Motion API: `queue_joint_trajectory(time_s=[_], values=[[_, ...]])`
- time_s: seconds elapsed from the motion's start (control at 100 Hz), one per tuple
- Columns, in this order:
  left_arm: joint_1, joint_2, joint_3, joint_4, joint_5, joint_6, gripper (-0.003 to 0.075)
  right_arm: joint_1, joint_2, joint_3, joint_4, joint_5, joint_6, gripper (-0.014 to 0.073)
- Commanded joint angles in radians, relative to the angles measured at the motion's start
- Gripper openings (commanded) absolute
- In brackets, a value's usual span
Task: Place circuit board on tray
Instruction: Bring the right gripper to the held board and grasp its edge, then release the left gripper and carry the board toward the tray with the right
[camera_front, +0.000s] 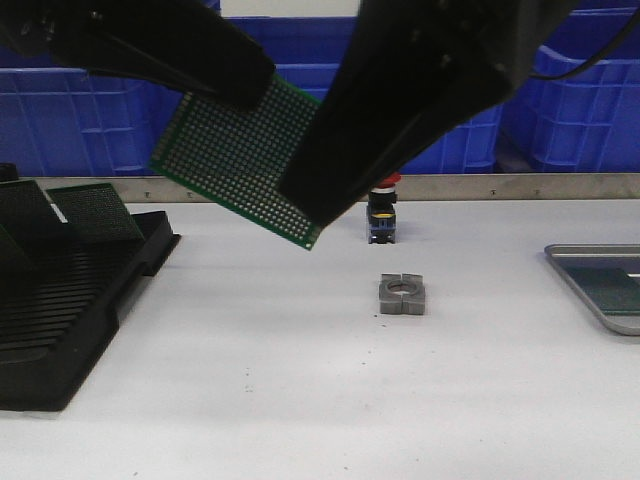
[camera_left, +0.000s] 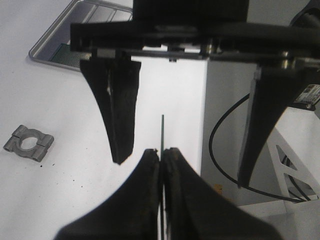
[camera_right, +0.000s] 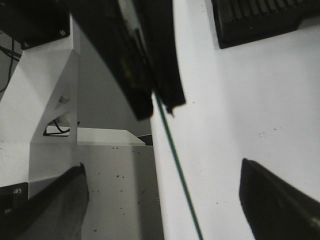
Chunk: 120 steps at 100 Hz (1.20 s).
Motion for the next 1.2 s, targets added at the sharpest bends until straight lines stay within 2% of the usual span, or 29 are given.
queue_joint_trajectory(time_s=[0.0, 0.09, 0.16, 0.29, 0.33, 0.42, 0.47, 0.59, 0.65, 0.71, 0.93, 1.19], values=[[-0.01, -0.021, -0.028, -0.076, 0.02, -0.001, -0.0017, 0.006, -0.012, -0.028, 0.085, -0.003, -0.017, 0.0552], [-0.01, -0.021, -0.028, -0.076, 0.02, -0.001, -0.0017, 0.006, -0.002, -0.028, 0.087, 0.003, -0.017, 0.0405], [-0.01, -0.021, -0.028, -0.076, 0.02, -0.001, -0.0017, 0.006, 0.001, -0.028, 0.087, 0.005, -0.017, 0.0234], [-0.01, -0.021, -0.028, -0.076, 0.001, -0.001, -0.0016, 0.006, 0.001, -0.028, 0.088, 0.005, -0.017, -0.0022], [-0.01, -0.021, -0.028, -0.074, -0.002, -0.001, -0.0012, 0.006, 0.001, -0.028, 0.088, 0.005, -0.017, -0.0073], [-0.01, -0.021, -0.028, -0.072, -0.002, -0.001, 0.0059, 0.006, 0.001, -0.028, 0.088, 0.006, -0.017, -0.0065], [-0.01, -0.021, -0.028, -0.072, -0.002, -0.001, 0.0141, 0.006, 0.001, -0.028, 0.088, 0.007, -0.017, -0.0068], [-0.01, -0.021, -0.028, -0.072, -0.008, -0.001, 0.0398, 0.006, 0.001, -0.028, 0.087, 0.035, -0.015, -0.0068], [-0.01, -0.021, -0.028, -0.072, -0.011, -0.001, 0.0477, 0.006, 0.001, -0.028, 0.073, 0.062, 0.008, -0.0068], [-0.01, -0.021, -0.028, -0.072, -0.015, -0.001, 0.0498, 0.006, 0.001, -0.025, 0.054, 0.084, 0.047, -0.0068], [-0.01, -0.021, -0.028, -0.07, -0.02, -0.001, 0.0496, -0.028, 0.003, 0.019, -0.105, 0.096, 0.264, -0.0068], [-0.01, -0.021, -0.028, -0.07, -0.02, -0.001, 0.0496, -0.241, 0.004, 0.071, -0.131, 0.044, 0.317, -0.0068]])
